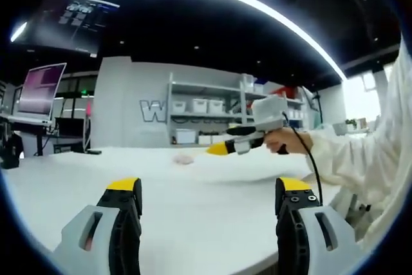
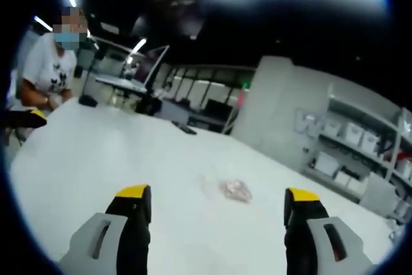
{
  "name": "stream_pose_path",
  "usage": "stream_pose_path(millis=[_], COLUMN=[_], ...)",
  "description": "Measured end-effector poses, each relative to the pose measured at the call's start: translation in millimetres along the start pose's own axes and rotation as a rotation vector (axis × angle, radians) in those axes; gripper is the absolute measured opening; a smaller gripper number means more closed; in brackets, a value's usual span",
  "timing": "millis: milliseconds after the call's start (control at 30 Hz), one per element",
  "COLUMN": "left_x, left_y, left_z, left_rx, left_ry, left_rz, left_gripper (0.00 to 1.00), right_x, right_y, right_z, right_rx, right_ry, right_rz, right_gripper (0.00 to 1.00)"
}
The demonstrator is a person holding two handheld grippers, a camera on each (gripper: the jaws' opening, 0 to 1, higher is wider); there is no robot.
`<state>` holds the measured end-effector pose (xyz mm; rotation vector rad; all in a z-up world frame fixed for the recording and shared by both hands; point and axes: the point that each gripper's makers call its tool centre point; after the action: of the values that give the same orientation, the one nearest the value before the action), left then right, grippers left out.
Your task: Open the resealable bag by pulling the two sides of the seal apart until the entire bag opening is separated and visibly accessible.
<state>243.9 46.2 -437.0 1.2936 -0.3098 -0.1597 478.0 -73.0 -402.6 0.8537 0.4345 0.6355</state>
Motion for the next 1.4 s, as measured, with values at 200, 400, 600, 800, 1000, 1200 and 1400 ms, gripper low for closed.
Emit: stream_pose_path(millis=[200,400,600,800,1000,1200,1400], left_x=[0.8,2.2,2.1,3.4,4.2,4.0,4.7], left_y=[-0.7,0.9,-0.5,-2.3,-3.0,-3.7,-3.4], left_z=[-0.8,1.4,-1.0,-1.4,-0.9,-1.3,-0.5], left_rx=[-0.007,-0.005,-0.009,-0.016,-0.016,-0.015,-0.015], left_ry=[-0.001,-0.008,0.001,0.0,-0.001,0.001,0.0], left_rz=[-0.001,0.004,-0.003,-0.007,-0.01,-0.012,-0.01], left_gripper=[0.85,0.84,0.84,0.84,0.84,0.84,0.84], right_x=[-20.9,-32.8,-45.7,-59.0,-73.4,-88.2,-102.3], right_y=[-5.1,-7.3,-5.3,-13.6,-20.4,-20.9,-22.3], right_z=[5.6,3.7,-2.1,-7.1,-9.2,-13.0,-13.4], right_rx=[0.002,0.013,0.005,0.012,0.029,0.043,0.054], right_ry=[-0.026,-0.028,-0.03,-0.028,-0.04,-0.053,-0.071], right_rz=[0.002,0.003,0.012,0.002,-0.001,0.008,0.009], right_gripper=[0.84,0.82,0.81,0.81,0.81,0.81,0.8])
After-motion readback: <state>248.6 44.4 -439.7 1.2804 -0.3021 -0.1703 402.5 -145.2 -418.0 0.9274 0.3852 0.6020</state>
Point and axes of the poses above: the point that each gripper's makers call its tool centre point, and the gripper's own axes: x roughly forward along the fingers, z roughly to its right, y roughly out of its top, and after that the axes turned 14 degrees about -x, right-handed
